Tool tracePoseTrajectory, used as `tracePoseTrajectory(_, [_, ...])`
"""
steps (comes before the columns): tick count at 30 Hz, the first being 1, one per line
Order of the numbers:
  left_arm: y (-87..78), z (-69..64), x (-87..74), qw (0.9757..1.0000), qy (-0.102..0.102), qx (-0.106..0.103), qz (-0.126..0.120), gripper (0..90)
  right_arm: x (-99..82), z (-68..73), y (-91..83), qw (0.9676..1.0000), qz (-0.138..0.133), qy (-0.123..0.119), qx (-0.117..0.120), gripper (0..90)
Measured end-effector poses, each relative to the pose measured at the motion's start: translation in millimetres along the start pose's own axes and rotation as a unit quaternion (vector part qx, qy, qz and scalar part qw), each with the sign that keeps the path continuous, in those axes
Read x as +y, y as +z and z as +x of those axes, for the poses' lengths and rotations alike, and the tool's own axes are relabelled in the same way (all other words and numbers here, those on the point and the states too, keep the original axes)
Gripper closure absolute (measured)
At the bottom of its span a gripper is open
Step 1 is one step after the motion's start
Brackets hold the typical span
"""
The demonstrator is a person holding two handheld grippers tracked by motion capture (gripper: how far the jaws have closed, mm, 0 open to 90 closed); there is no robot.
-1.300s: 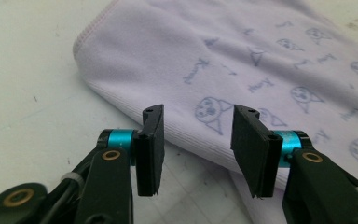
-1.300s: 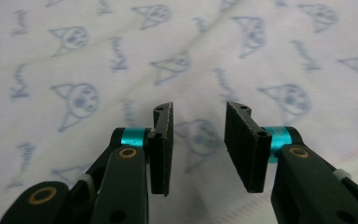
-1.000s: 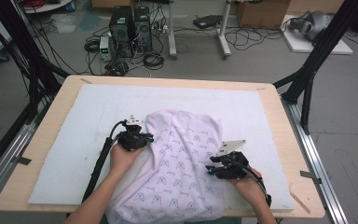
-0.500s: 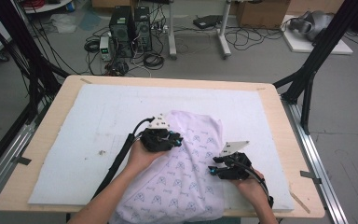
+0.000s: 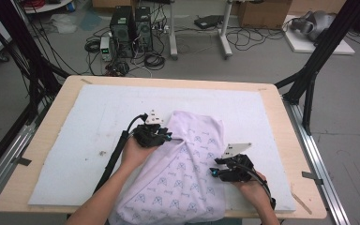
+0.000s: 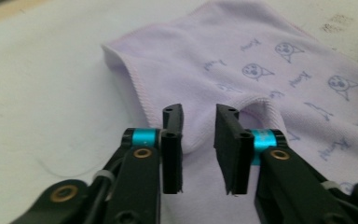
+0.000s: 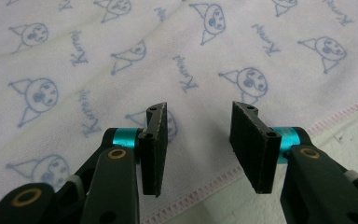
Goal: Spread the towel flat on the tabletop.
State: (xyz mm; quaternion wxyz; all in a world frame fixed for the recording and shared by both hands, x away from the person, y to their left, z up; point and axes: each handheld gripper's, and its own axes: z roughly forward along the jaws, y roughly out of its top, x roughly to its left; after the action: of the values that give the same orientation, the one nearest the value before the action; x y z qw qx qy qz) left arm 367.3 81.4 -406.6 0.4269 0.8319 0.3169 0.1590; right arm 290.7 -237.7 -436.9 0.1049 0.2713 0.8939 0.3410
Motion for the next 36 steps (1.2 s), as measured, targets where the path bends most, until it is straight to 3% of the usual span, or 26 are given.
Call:
tracePoseTrajectory(3, [-4.8, 3.1, 0.6, 0.9999, -0.001, -0.011, -0.007, 80.0, -1.1, -0.9, -0.6, 1.0, -0.002, 0.0, 0.002, 56.3])
tracePoseTrajectory(6, [2.2, 3.6, -0.8, 0.9999, 0.0, -0.008, -0.008, 80.6, -0.2, -2.0, -1.1, 1.0, -0.003, -0.001, -0.006, 56.2])
tracePoseTrajectory(10, [23.1, 10.1, -7.1, 0.9996, -0.021, -0.004, 0.019, 76.0, -0.6, -2.3, -1.0, 1.0, -0.002, 0.0, -0.004, 56.3])
tracePoseTrajectory(13, [35.9, 11.0, -10.7, 0.9991, -0.025, -0.001, 0.034, 71.7, -0.6, -2.5, -0.7, 1.0, -0.001, 0.002, -0.003, 56.1])
tracePoseTrajectory(16, [43.1, 7.7, -10.9, 0.9993, -0.009, 0.015, 0.034, 71.6, -0.5, -3.0, -0.2, 1.0, -0.001, 0.002, -0.002, 56.0])
tracePoseTrajectory(18, [44.9, 5.1, -9.3, 0.9991, 0.006, 0.024, 0.033, 82.9, -0.6, -2.9, -0.2, 1.0, 0.0, 0.005, -0.001, 55.9])
tracePoseTrajectory(19, [45.5, 4.3, -8.7, 0.999, 0.01, 0.027, 0.034, 87.0, -0.6, -3.1, 0.0, 1.0, 0.0, 0.005, -0.002, 55.9])
tracePoseTrajectory(23, [40.5, 6.0, -7.1, 0.9986, 0.015, 0.034, 0.036, 88.1, -0.7, -3.1, 0.1, 1.0, -0.001, 0.005, -0.002, 55.9])
tracePoseTrajectory(27, [18.0, 26.8, -0.6, 0.9977, 0.003, 0.067, 0.011, 88.4, -0.5, -2.6, 0.1, 1.0, -0.001, 0.003, -0.004, 55.9])
tracePoseTrajectory(29, [0.8, 46.5, 5.6, 0.9926, 0.008, 0.121, -0.001, 88.4, 0.1, -1.5, -0.1, 1.0, 0.001, 0.002, -0.004, 55.9])
tracePoseTrajectory(30, [-9.8, 58.1, 9.4, 0.9854, 0.002, 0.169, -0.02, 88.4, 0.4, -1.1, -0.1, 1.0, 0.002, 0.0, -0.004, 55.9])
tracePoseTrajectory(32, [-34.1, 83.5, 16.2, 0.9704, -0.044, 0.226, -0.074, 87.2, 2.0, 0.4, 0.4, 1.0, 0.004, -0.005, -0.005, 55.3])
tracePoseTrajectory(33, [-42.6, 91.6, 18.8, 0.9642, -0.051, 0.247, -0.081, 81.5, 3.3, 1.6, 0.6, 1.0, 0.006, -0.005, -0.004, 54.9])
tracePoseTrajectory(34, [-49.7, 98.0, 19.7, 0.9646, -0.058, 0.244, -0.081, 70.3, 4.8, 2.3, 0.8, 0.9999, 0.005, -0.009, -0.005, 54.7])
tracePoseTrajectory(36, [-59.6, 103.9, 16.0, 0.9708, -0.054, 0.221, -0.076, 67.5, 7.2, 3.2, 1.9, 0.9999, 0.003, -0.012, -0.004, 54.5])
